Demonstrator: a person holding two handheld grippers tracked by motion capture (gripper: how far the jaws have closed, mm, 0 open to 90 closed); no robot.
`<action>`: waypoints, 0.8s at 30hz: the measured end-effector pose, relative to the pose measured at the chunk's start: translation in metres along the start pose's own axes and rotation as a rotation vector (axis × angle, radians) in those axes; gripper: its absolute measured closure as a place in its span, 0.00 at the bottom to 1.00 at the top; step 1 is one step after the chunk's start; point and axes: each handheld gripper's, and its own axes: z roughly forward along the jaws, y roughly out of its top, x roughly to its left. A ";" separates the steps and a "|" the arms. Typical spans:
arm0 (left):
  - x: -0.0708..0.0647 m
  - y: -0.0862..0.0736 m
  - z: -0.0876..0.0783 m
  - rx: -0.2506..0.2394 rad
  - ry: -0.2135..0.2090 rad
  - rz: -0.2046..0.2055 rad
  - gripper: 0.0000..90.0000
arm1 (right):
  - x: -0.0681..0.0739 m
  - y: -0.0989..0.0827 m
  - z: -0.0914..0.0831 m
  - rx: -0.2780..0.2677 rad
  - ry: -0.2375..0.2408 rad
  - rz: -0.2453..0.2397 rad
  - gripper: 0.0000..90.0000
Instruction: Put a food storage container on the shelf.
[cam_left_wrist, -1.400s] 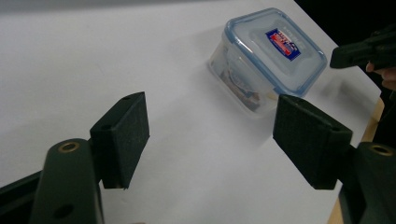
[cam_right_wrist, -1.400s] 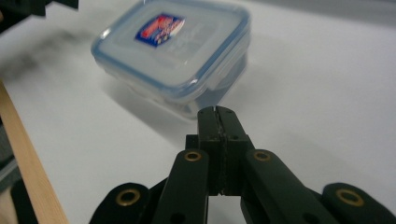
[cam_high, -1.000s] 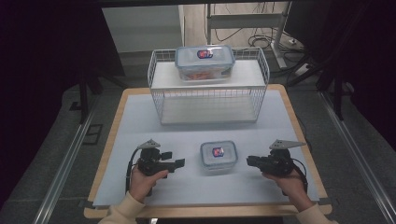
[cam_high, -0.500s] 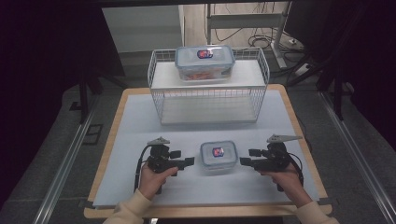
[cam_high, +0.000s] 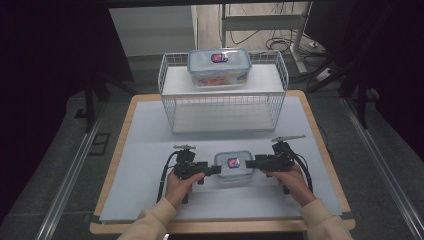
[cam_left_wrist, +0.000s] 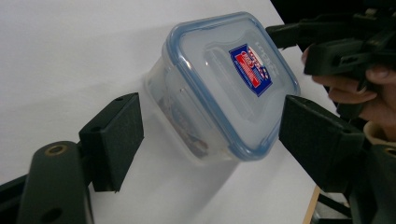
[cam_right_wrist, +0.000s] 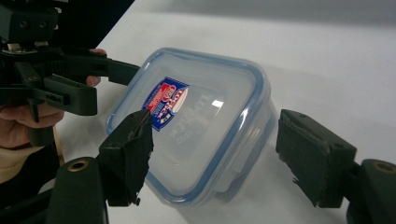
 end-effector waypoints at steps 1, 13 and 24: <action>0.000 0.000 0.002 0.001 -0.005 -0.014 0.25 | -0.001 0.000 0.002 0.006 0.004 0.005 0.30; 0.001 -0.003 0.014 0.048 -0.048 -0.031 0.37 | -0.004 -0.004 0.016 0.069 0.039 0.051 0.33; -0.010 -0.011 0.005 0.014 -0.038 0.029 0.54 | 0.003 -0.015 -0.003 0.023 0.050 0.043 0.53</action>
